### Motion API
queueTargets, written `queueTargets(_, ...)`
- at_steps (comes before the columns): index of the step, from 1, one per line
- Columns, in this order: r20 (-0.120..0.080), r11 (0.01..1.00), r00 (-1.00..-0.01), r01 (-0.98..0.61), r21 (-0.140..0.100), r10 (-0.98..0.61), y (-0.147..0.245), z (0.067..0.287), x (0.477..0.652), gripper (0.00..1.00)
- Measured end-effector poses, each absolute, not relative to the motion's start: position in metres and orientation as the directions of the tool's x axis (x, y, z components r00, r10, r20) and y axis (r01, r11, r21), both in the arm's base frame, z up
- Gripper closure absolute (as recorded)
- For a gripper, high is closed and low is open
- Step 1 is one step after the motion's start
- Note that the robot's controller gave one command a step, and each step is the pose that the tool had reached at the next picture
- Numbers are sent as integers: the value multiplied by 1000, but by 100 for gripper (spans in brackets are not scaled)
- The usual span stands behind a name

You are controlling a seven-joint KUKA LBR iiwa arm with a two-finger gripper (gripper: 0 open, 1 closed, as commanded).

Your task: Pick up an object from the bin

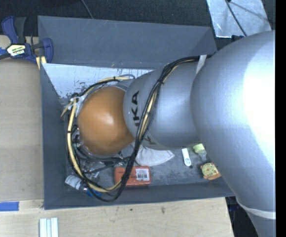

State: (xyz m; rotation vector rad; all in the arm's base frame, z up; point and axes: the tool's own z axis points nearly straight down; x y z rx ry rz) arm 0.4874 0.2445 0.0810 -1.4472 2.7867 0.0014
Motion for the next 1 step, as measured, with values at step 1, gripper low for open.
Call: queueTargets(1,1,575,-575,-818,2,-818,244,89,487,100)
